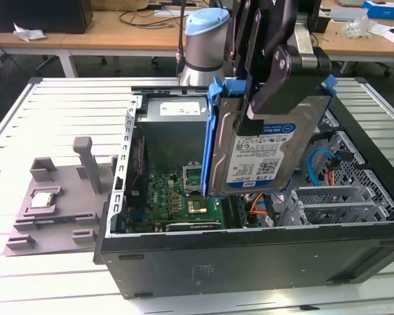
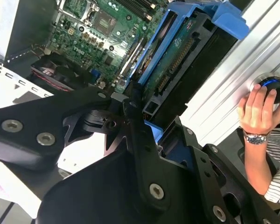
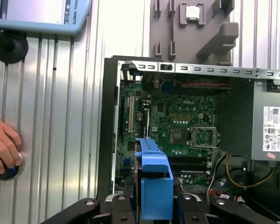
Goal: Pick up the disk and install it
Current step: 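Pick up the disk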
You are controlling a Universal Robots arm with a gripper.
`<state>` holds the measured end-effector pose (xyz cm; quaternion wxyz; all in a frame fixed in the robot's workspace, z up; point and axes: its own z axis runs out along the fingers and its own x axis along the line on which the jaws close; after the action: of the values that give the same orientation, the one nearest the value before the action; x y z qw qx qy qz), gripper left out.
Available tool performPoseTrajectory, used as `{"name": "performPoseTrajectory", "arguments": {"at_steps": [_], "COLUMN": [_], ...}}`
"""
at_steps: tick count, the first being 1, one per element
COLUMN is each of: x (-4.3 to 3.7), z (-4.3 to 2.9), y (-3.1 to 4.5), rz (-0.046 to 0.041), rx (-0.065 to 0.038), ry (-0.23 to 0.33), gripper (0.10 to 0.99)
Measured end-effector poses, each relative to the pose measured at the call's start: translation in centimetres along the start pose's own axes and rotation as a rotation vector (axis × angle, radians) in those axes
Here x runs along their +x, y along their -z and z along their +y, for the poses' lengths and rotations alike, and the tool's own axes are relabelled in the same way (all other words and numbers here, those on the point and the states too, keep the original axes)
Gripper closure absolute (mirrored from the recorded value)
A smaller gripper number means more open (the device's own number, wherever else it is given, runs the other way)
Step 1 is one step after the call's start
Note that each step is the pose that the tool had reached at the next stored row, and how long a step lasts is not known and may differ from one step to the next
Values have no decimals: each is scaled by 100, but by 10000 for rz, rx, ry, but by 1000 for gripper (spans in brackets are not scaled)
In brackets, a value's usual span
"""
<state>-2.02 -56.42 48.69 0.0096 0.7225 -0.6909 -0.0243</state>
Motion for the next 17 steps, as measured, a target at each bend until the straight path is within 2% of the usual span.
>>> {"name": "performPoseTrajectory", "arguments": {"at_steps": [4,9,17], "x": [57,62,71], "z": [4,-9,-227], "y": [1,1,12], "rz": [1,0,-1], "rx": [0,0,0], "ry": [-2,2,-1], "gripper": [718,718,718]}}
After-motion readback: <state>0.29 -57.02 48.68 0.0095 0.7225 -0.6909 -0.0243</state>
